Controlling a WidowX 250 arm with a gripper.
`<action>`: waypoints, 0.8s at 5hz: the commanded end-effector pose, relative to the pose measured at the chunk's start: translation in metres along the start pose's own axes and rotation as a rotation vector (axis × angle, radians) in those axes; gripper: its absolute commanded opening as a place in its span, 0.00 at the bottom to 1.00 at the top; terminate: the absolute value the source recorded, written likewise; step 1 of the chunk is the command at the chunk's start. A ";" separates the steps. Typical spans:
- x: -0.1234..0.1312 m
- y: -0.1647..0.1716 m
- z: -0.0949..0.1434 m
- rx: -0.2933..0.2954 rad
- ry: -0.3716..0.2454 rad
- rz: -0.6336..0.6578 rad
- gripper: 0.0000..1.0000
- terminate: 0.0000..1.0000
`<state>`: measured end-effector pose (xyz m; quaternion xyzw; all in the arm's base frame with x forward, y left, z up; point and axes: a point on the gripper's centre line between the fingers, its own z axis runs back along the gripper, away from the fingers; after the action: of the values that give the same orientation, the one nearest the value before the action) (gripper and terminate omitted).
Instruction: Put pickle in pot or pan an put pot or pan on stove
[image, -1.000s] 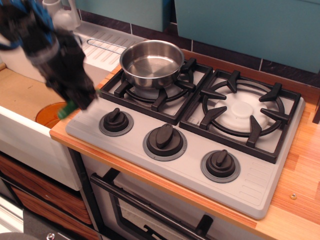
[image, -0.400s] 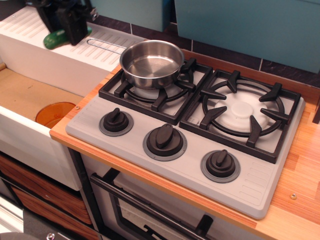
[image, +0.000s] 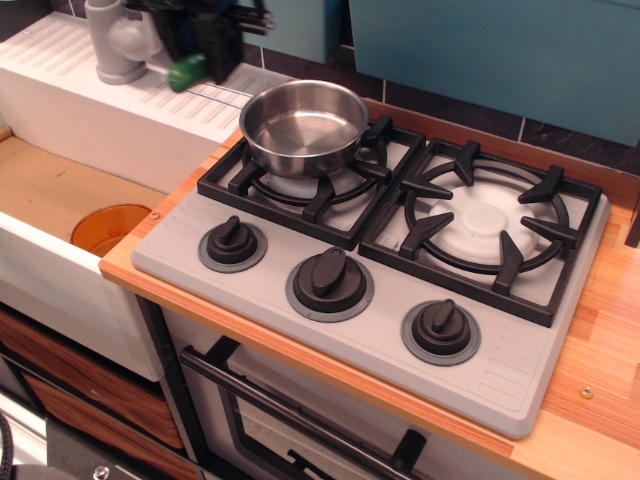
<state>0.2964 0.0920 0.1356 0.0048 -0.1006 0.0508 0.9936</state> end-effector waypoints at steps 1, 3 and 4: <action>0.023 -0.013 -0.011 0.011 -0.086 0.032 0.00 0.00; 0.041 -0.026 -0.032 0.007 -0.132 0.056 0.00 0.00; 0.050 -0.029 -0.039 0.000 -0.143 0.058 0.00 0.00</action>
<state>0.3450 0.0656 0.0904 0.0030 -0.1476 0.0795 0.9858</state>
